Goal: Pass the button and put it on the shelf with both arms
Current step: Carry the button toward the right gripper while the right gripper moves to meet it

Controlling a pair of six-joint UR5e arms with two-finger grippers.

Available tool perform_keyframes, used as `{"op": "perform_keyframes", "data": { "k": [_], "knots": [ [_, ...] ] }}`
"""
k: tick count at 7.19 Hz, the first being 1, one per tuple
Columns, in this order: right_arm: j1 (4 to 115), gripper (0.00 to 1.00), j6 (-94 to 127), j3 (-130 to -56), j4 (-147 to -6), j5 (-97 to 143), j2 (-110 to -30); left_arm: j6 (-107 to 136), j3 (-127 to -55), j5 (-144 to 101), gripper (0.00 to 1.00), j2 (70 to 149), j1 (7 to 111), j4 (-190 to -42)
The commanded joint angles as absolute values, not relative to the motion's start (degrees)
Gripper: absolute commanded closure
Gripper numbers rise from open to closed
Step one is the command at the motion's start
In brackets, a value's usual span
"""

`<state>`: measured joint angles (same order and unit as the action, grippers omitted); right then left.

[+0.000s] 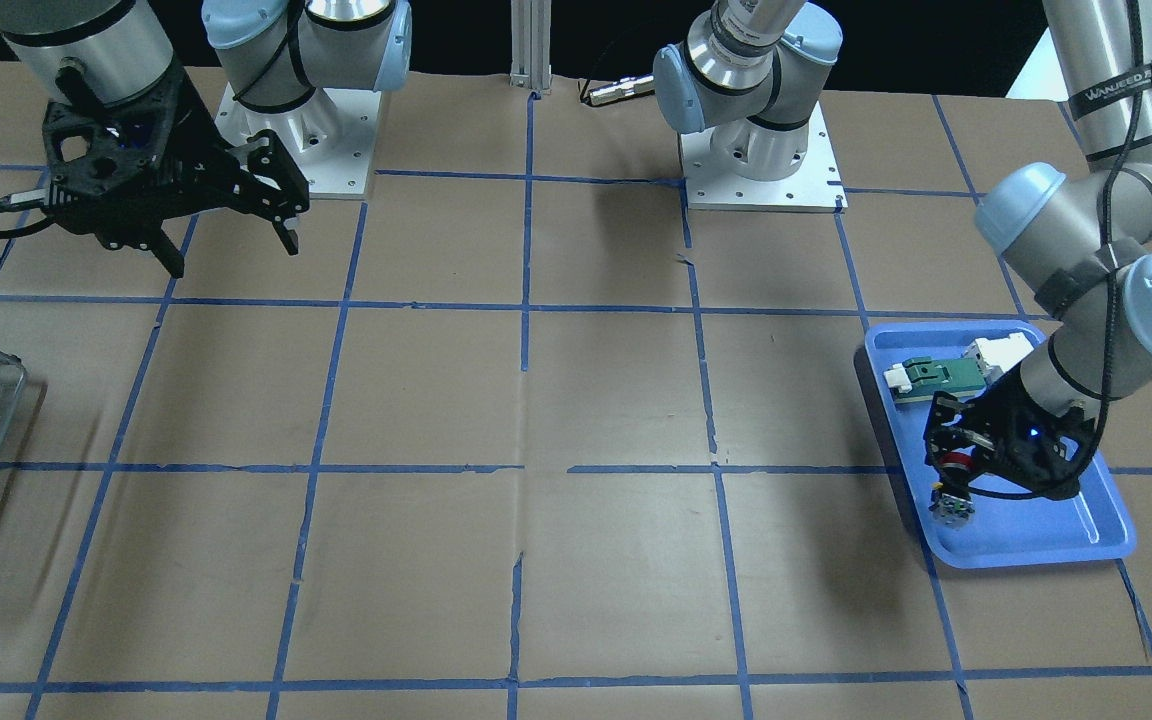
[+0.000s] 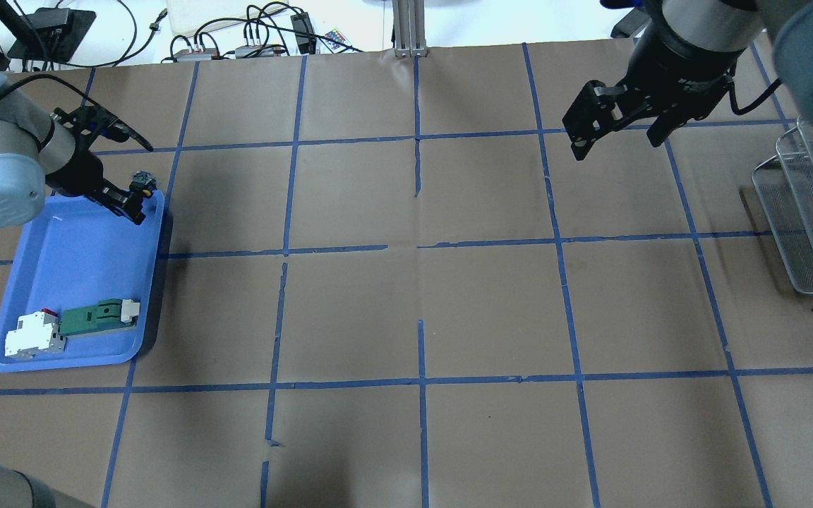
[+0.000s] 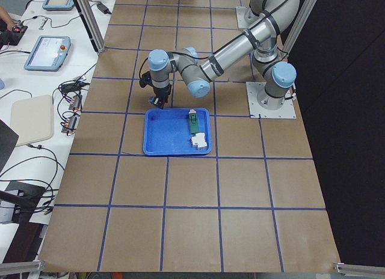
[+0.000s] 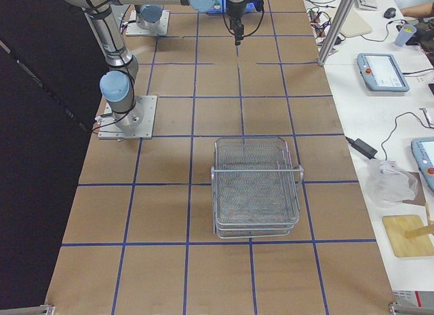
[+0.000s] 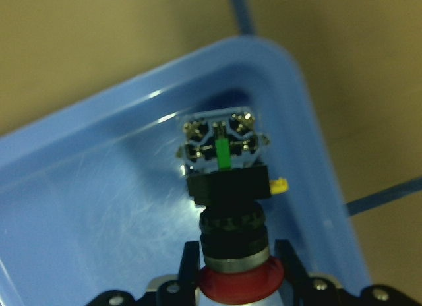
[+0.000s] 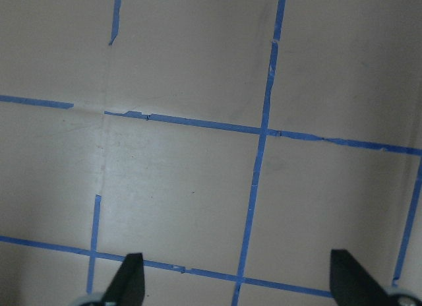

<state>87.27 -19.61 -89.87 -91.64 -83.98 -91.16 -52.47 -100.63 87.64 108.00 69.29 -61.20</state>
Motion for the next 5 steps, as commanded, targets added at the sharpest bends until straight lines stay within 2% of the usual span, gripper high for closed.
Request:
{"op": "perform_keyframes", "data": {
  "k": [1,2,5],
  "knots": [
    [85.69,0.00,-43.21,-90.35,-89.58,-77.57,-94.11,-55.20,-94.87,87.63,1.00,105.82,82.20,-68.79],
    [85.61,0.00,-57.95,-90.35,-90.17,-73.78,-94.57,-55.98,-92.57,85.45,1.00,106.08,86.96,-69.78],
    [85.61,0.00,-61.75,-90.35,-86.17,-73.48,-94.48,-66.59,-91.14,69.22,1.00,106.96,94.90,-69.88]
  ]
}}
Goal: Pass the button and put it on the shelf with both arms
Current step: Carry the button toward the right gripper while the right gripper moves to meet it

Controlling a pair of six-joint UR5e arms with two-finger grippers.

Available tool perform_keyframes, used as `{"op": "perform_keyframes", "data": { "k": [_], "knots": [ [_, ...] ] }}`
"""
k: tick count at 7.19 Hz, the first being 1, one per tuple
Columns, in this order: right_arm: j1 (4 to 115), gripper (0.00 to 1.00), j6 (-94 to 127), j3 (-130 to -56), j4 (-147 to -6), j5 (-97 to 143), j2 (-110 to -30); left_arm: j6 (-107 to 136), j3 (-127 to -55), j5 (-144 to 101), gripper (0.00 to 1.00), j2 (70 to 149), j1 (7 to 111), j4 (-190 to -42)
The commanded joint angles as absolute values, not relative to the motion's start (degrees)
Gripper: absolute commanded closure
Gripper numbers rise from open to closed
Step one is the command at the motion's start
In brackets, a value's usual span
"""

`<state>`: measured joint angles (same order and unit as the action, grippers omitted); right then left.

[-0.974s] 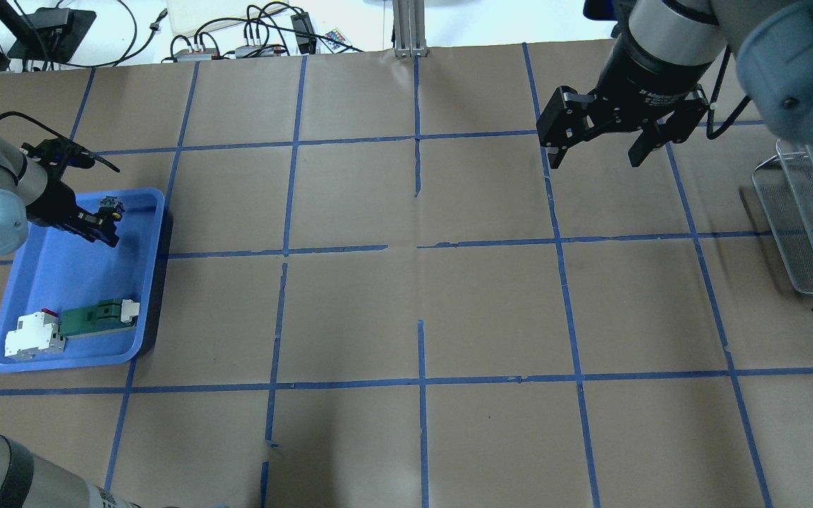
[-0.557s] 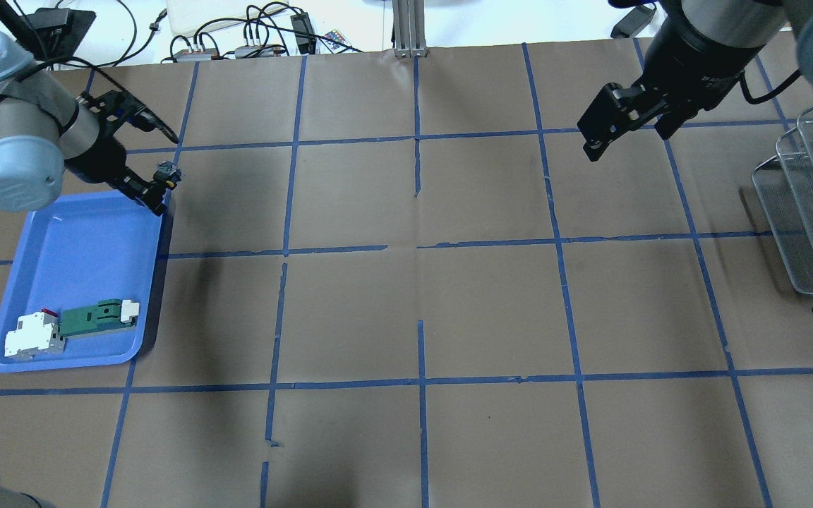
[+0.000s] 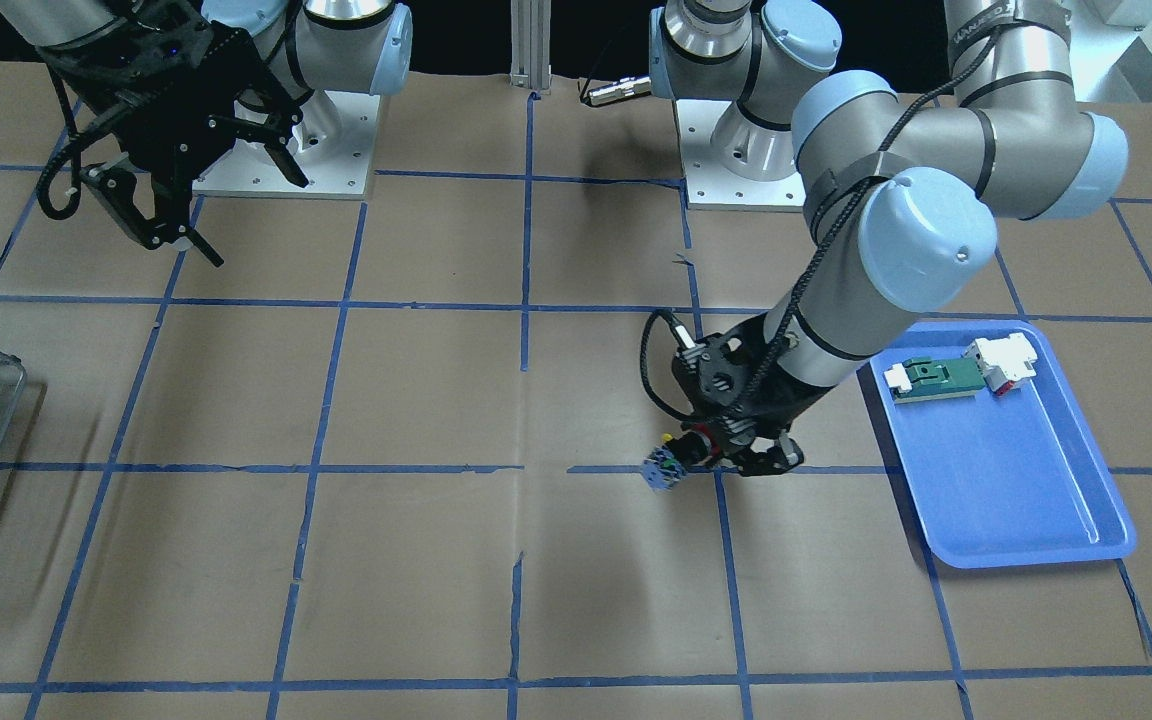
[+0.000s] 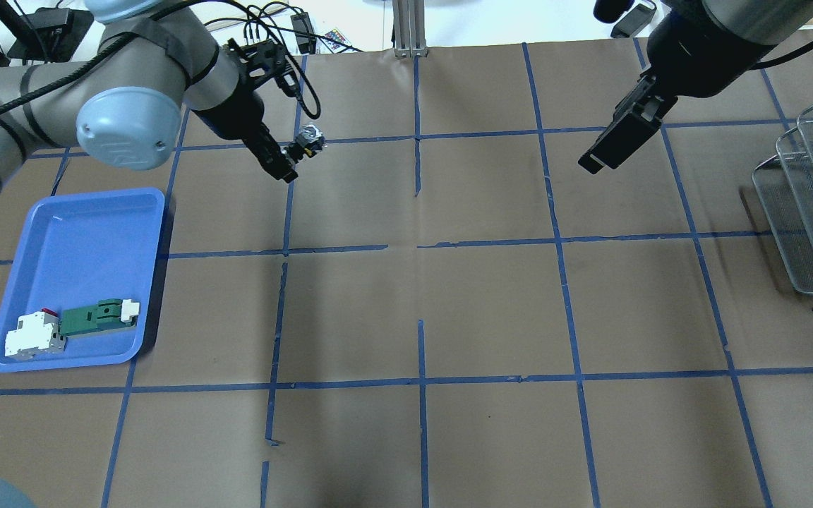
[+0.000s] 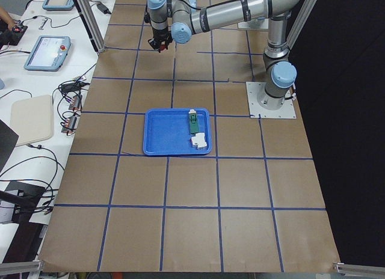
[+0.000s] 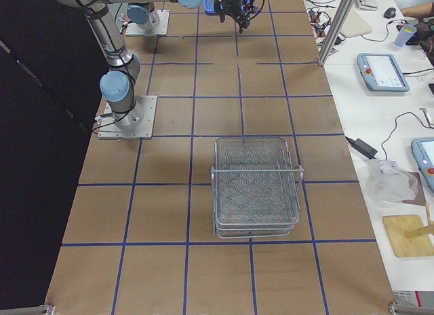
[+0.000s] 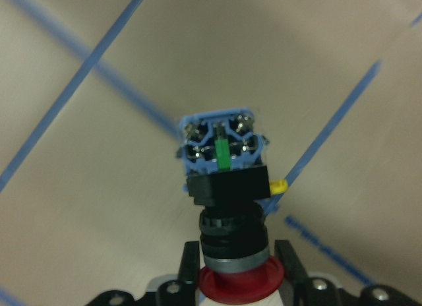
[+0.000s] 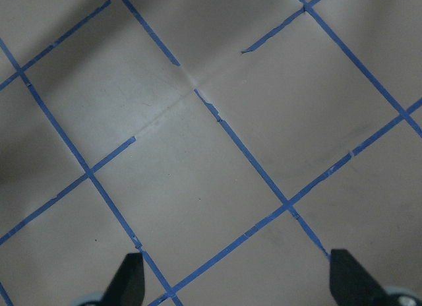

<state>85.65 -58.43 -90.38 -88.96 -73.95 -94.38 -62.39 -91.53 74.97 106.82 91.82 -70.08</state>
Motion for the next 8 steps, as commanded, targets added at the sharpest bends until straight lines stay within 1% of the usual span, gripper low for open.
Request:
{"op": "perform_keyframes", "data": {
  "k": [1,2,4,6,8],
  "knots": [
    [85.43,0.00,-71.97,-90.18,-82.83,-69.39,-94.13,-69.23,-90.10,64.21,1.00,106.79,97.01,-69.53],
    [84.56,0.00,-76.59,-90.26,-82.36,-68.74,-93.52,-75.70,-88.35,58.59,1.00,107.22,98.68,-69.17],
    [80.97,0.00,-92.02,-90.35,-82.27,-63.94,-93.43,-77.52,-86.14,51.91,1.00,106.52,103.25,-68.73],
    [79.81,0.01,-104.78,-90.44,-81.04,-62.93,-93.35,-77.43,-84.12,49.93,1.00,106.26,106.59,-66.53],
    [78.31,0.03,-109.07,-89.13,-78.14,-61.53,-94.21,-77.34,-83.94,48.17,1.00,105.73,108.72,-65.31]
  ]
}}
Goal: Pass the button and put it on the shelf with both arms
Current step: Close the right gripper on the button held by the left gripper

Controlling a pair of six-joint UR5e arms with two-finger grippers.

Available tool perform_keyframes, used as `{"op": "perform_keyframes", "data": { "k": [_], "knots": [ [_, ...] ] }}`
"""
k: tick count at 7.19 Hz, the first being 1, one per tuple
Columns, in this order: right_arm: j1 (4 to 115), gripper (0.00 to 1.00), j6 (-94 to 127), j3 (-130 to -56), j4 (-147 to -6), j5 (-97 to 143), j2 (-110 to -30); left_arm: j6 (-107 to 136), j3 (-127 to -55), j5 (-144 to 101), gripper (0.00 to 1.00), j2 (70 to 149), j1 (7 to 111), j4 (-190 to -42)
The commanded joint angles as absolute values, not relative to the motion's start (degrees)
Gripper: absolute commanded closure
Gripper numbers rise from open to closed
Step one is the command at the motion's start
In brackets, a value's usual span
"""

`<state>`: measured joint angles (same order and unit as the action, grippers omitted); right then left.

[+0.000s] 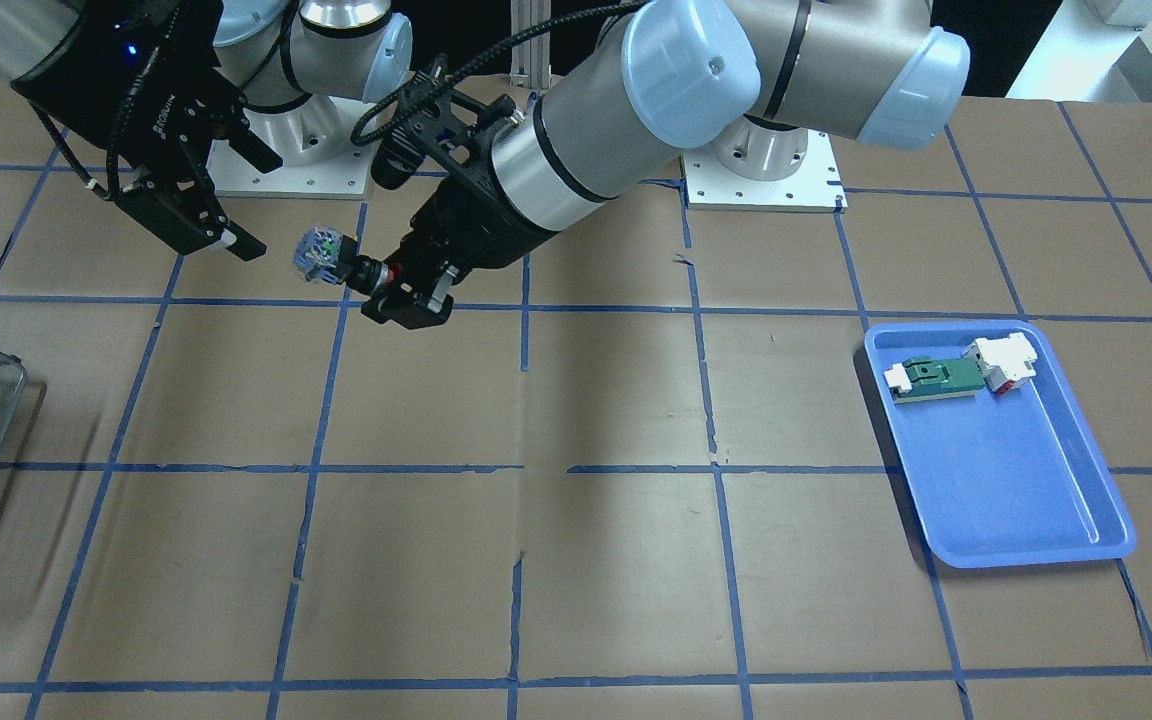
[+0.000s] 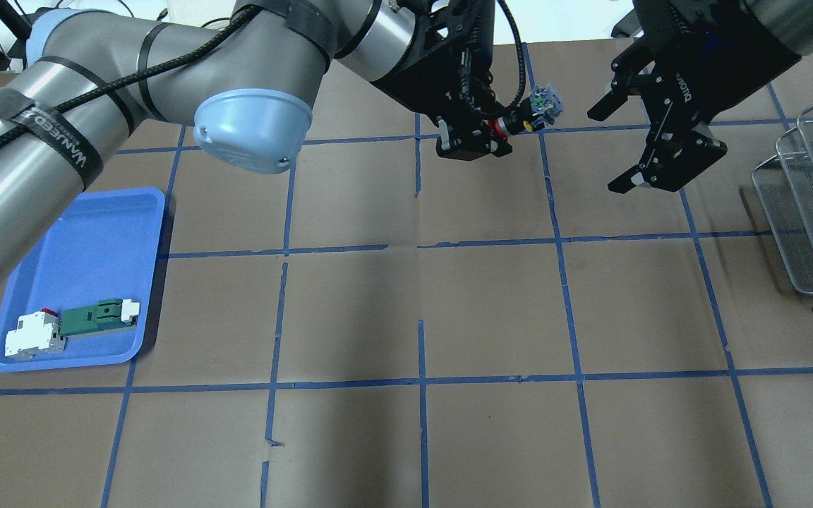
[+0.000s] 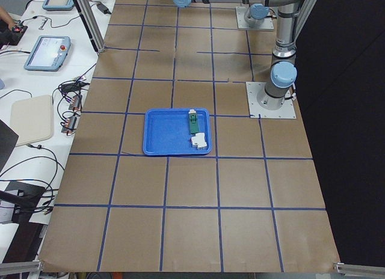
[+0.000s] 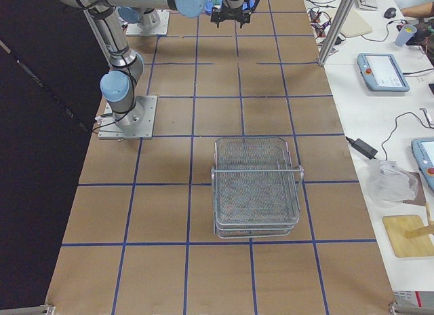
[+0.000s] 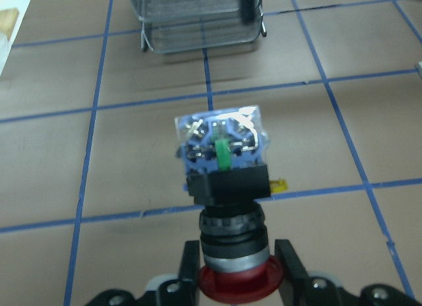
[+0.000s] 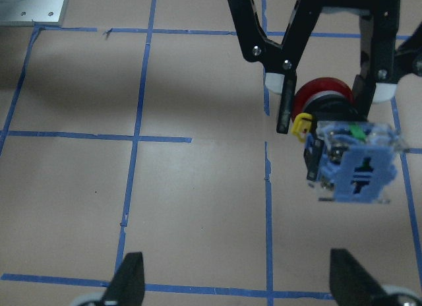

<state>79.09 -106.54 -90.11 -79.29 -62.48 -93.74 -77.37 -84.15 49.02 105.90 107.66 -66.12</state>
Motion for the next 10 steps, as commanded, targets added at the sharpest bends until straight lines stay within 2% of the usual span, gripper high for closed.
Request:
{"op": "perform_keyframes", "data": {
  "k": [1,4,6,10],
  "knots": [
    [77.88,0.07,-109.07,-88.77,-77.79,-59.96,-94.48,-77.17,-83.94,48.16,1.00,105.99,108.98,-64.69],
    [71.99,0.02,-108.37,-88.51,-72.78,-54.26,-94.83,-76.73,-83.94,46.93,1.00,105.47,109.34,-63.90],
    [72.33,0.00,-102.62,-88.33,-72.69,-48.91,-96.41,-76.73,-84.46,46.93,1.00,105.56,109.42,-63.81],
    [74.79,0.00,-105.81,-88.77,-73.39,-48.86,-95.63,-76.64,-84.81,46.93,1.00,105.12,109.42,-63.54]
  ]
}}
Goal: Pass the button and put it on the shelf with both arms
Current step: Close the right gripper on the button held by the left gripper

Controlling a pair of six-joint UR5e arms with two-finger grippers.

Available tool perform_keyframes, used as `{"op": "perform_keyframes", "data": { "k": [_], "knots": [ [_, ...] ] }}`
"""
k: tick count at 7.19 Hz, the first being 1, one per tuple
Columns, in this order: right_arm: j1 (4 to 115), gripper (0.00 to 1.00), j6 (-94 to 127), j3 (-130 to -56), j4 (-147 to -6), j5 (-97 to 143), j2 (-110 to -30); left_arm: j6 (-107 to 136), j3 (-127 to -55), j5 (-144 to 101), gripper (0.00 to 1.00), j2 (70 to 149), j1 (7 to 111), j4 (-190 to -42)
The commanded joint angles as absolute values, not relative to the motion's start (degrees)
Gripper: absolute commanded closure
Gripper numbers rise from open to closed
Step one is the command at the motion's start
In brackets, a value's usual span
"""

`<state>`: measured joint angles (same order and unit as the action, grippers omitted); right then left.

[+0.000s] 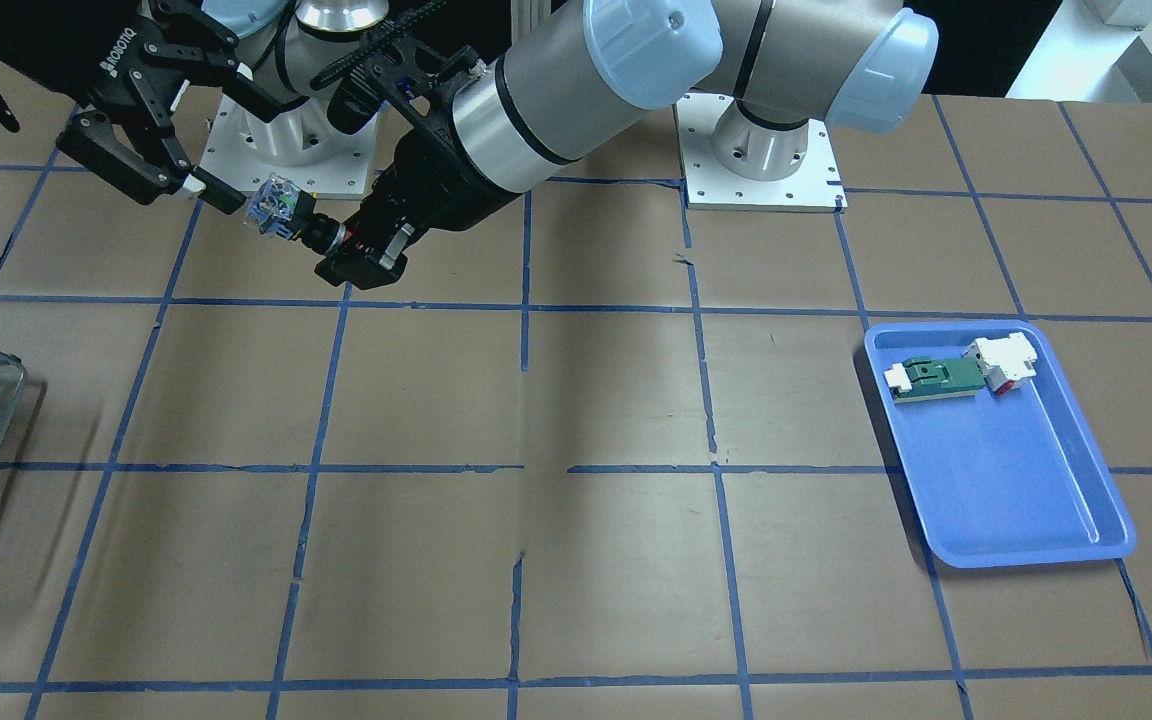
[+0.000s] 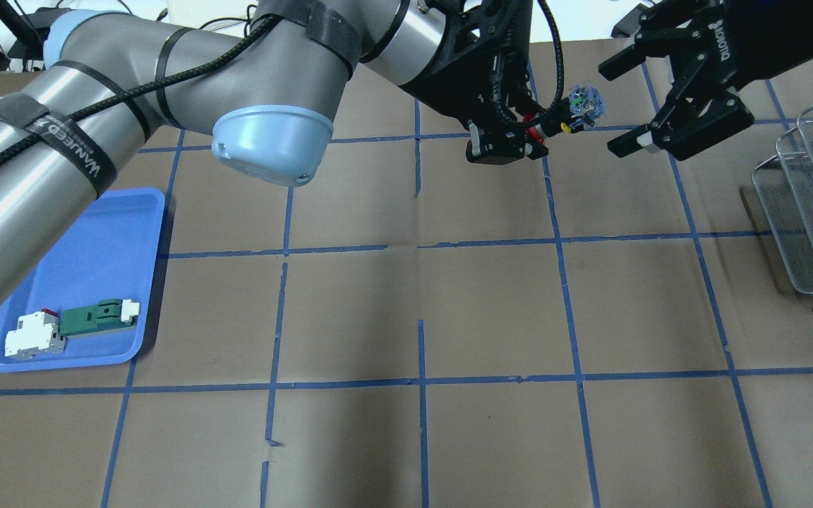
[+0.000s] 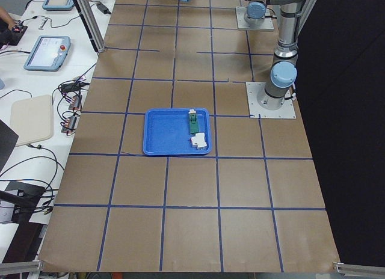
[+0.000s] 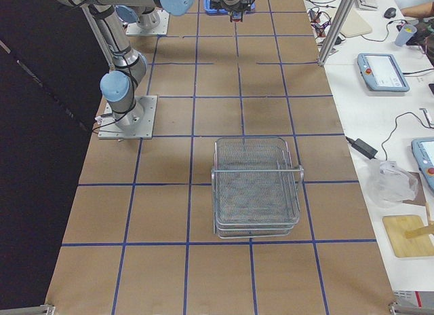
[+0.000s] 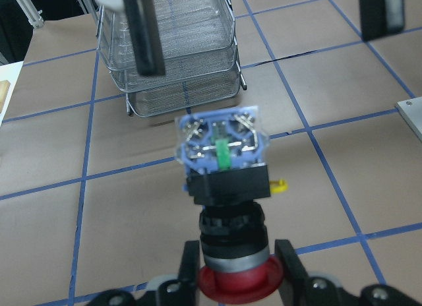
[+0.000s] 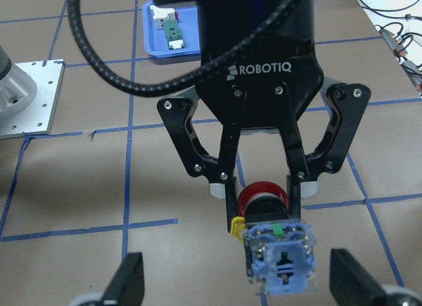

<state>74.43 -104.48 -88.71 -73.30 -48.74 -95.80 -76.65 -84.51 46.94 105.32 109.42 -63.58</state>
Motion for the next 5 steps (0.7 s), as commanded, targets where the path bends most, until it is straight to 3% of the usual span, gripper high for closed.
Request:
{"op": "perform_keyframes", "data": {
  "k": [1,5],
  "knots": [
    [74.79,0.00,-107.13,-88.94,-73.39,-48.78,-95.28,-76.64,-84.90,46.93,1.00,105.12,109.42,-63.54],
    [74.79,0.00,-107.67,-88.95,-74.53,-48.78,-95.10,-76.55,-85.43,45.44,1.00,103.45,109.51,-63.63]
  ]
}}
